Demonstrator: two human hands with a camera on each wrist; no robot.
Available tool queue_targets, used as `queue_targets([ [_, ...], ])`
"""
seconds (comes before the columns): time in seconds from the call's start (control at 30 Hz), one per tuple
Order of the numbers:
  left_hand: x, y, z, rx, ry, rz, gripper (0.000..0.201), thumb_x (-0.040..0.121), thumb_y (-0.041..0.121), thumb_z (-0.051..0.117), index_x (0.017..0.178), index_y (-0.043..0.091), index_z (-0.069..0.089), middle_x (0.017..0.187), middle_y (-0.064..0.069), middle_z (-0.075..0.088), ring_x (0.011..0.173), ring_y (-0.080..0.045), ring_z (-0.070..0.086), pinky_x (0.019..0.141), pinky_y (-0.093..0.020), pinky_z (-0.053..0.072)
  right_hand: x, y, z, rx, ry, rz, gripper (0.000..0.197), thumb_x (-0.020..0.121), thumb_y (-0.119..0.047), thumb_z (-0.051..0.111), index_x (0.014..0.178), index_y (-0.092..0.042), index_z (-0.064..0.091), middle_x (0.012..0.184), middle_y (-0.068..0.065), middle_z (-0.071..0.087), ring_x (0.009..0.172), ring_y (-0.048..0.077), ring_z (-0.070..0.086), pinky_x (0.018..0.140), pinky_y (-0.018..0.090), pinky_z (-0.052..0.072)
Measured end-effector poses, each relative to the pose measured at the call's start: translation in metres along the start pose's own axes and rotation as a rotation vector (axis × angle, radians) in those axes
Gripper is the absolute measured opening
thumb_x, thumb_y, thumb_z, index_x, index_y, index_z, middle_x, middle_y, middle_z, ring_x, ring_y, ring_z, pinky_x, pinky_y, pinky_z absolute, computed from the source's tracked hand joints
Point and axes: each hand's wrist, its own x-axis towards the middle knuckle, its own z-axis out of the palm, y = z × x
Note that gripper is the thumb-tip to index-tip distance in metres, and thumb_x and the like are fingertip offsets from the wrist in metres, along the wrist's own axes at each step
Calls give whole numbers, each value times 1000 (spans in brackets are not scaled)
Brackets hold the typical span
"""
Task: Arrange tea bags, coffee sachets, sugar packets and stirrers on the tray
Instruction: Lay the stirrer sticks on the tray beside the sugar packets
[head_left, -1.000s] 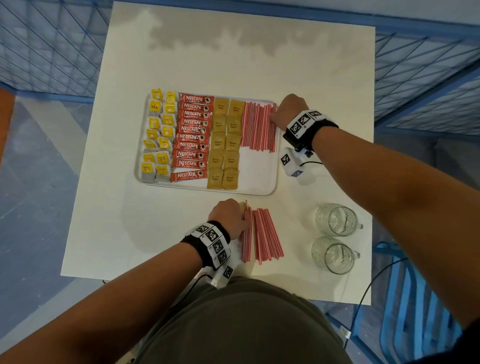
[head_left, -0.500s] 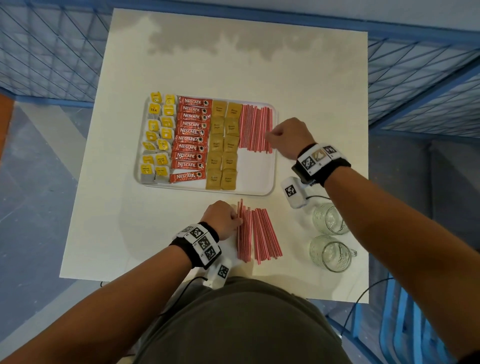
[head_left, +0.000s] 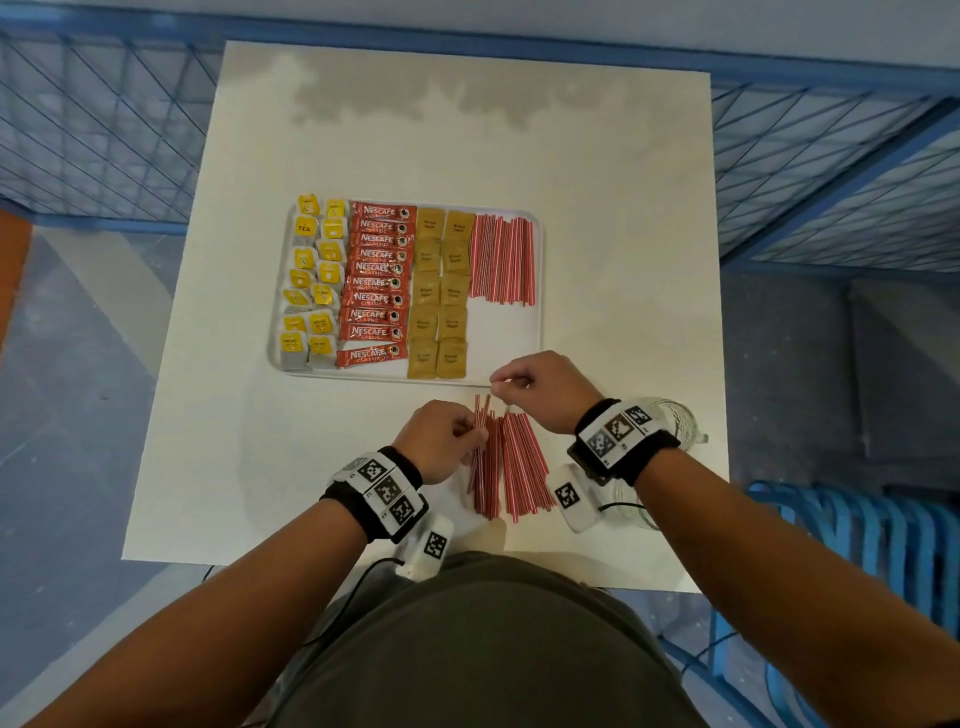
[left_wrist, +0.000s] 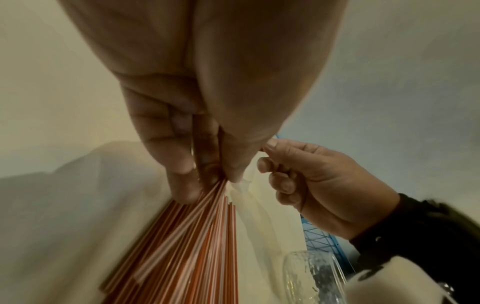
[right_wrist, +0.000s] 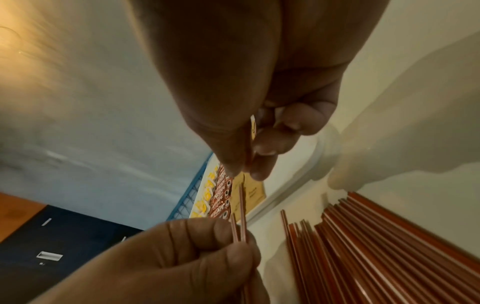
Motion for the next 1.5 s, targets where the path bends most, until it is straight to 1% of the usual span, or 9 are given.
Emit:
queue_targets([
  [0.23, -6, -4, 2, 3, 33, 90, 27, 97, 26, 62, 74, 15, 69, 68, 0, 67, 62, -15, 62, 68, -39, 55, -6, -3, 7, 40, -27, -47, 16, 94, -26, 71, 103, -18, 81, 102, -7, 78, 90, -2, 68, 86, 20, 52],
  [0.5, -8, 0, 3, 11, 75, 94, 36, 102, 29, 52, 70, 17, 63, 68, -8, 67, 60, -19, 57, 66, -38, 48, -6, -7, 11, 80, -57, -70, 14, 93, -24, 71, 102, -18, 81, 99, -9, 77, 91, -2, 69, 85, 16, 51],
  [0.6, -11, 2, 1, 16, 61, 106, 34, 102, 30, 53, 72, 18, 64, 65, -3, 68, 55, -8, 57, 57, -25, 43, -5, -7, 8, 71, -32, -63, 14, 95, -25, 69, 98, -18, 80, 92, -13, 74, 87, -2, 67, 81, 20, 50],
  [0.7, -14, -1, 0, 12, 17, 113, 32, 102, 28, 53, 76, 16, 67, 68, -2, 70, 59, -19, 65, 53, -20, 48, -2, -6, 3, 104, 28, -60, 14, 95, -26, 69, 98, -18, 79, 92, -14, 73, 85, -1, 66, 80, 24, 53],
  [0.83, -15, 1, -1, -100, 19, 107, 29, 104, 20, 51, 80, 10, 66, 75, -2, 73, 61, -19, 64, 56, -26, 52, -2, -9, 4, 273, 71, -10, 14, 93, -27, 72, 103, -17, 77, 88, -3, 76, 72, 6, 65, 67, 26, 52],
  [0.93, -15, 6, -1, -181, 62, 131, 29, 104, 14, 50, 78, 11, 63, 73, -3, 71, 59, -13, 61, 54, -21, 48, -4, -14, 7, 258, 30, -12, 23, 94, -31, 71, 84, -11, 78, 65, -8, 67, 55, 7, 53, 58, 26, 46],
  [1.2, -4, 3, 4, -231, 139, 134, 26, 103, 19, 53, 84, 8, 68, 77, -4, 74, 62, -10, 63, 58, -14, 43, 9, -27, -9, 27, -59, -42, 38, 97, -39, 64, 72, -13, 75, 71, 17, 70, 54, 18, 54, 59, 34, 49],
  [1.4, 2, -5, 6, -53, 88, 73, 24, 95, 40, 63, 86, 19, 70, 78, 4, 71, 72, -12, 67, 71, -29, 54, 36, -47, -45, -27, -20, -8, 37, 100, -37, 63, 78, -10, 76, 46, -12, 57, 45, 11, 43, 45, 15, 37],
  [1.5, 5, -12, 8, 168, 18, -16, 29, 93, 44, 65, 82, 18, 72, 77, 5, 68, 74, -11, 63, 71, -27, 49, 63, -50, -60, -46, 51, 13, 38, 99, -38, 63, 78, -10, 76, 49, -8, 56, 43, 10, 39, 46, 18, 36],
])
